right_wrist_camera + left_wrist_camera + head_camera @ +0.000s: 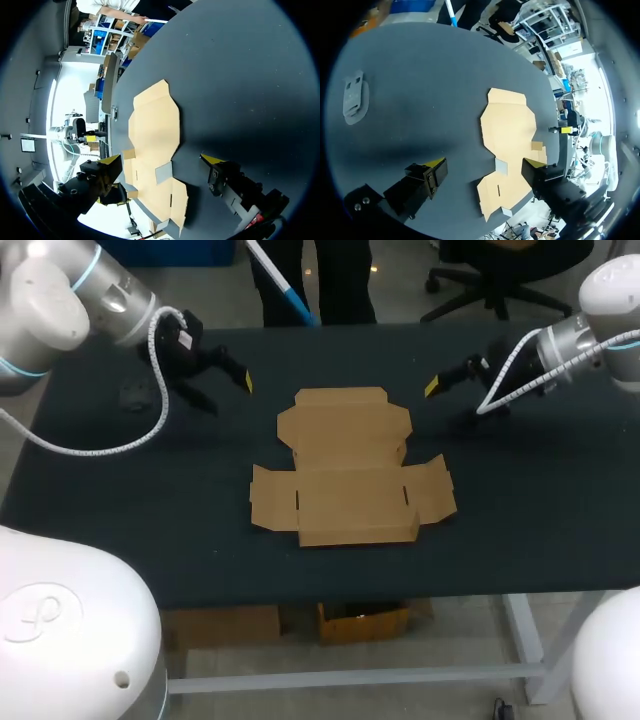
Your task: Assemble the packaging by folding the flat box into shape, placing the metal phone stand inside, and closing the box properly
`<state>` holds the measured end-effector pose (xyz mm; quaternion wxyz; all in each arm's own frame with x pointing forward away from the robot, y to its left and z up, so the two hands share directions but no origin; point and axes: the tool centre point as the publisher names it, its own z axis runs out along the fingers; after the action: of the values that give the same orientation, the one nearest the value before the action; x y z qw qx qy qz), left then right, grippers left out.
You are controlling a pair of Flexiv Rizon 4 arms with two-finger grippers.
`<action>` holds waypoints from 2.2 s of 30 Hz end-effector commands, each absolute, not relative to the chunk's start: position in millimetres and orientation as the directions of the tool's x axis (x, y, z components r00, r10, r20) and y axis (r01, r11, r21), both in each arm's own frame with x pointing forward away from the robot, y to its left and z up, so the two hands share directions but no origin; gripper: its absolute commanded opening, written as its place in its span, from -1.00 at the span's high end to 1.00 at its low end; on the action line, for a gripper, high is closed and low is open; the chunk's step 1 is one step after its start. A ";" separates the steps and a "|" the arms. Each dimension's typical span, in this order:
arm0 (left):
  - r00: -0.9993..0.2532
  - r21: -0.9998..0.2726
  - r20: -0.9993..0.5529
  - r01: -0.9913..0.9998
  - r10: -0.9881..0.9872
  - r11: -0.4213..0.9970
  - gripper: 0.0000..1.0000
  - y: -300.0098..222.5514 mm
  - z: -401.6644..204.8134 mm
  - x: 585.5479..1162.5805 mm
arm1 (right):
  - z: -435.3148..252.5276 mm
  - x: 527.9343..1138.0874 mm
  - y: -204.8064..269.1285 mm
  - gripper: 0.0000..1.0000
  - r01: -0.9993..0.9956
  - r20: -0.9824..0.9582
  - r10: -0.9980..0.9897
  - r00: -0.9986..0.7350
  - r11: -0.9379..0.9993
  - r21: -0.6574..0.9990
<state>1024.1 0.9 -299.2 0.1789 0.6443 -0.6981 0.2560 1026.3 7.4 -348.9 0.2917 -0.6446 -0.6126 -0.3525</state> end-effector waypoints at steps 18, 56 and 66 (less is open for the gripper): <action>-0.122 -0.143 0.599 -0.989 -0.791 0.044 -1.00 2.3 -299.5 1031.7 | -389.4 1056.8 31.9 -0.11 0.999 0.828 0.560 0.007 -0.034 0.015; -0.099 -0.138 0.620 -0.990 -0.779 0.016 -1.00 14.3 -305.4 1025.3 | -409.1 1064.8 51.8 0.16 0.997 0.819 0.570 0.061 -0.075 -0.022; -0.096 -0.139 0.625 -0.990 -0.775 0.010 -1.00 17.8 -306.7 1024.5 | -412.3 1066.1 60.1 0.16 0.996 0.836 0.544 0.069 -0.090 -0.023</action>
<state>1025.5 16.6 -305.8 0.1910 0.6447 -0.6850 0.2804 1063.4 59.4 -407.9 0.3237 -0.6563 -0.5899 -0.3414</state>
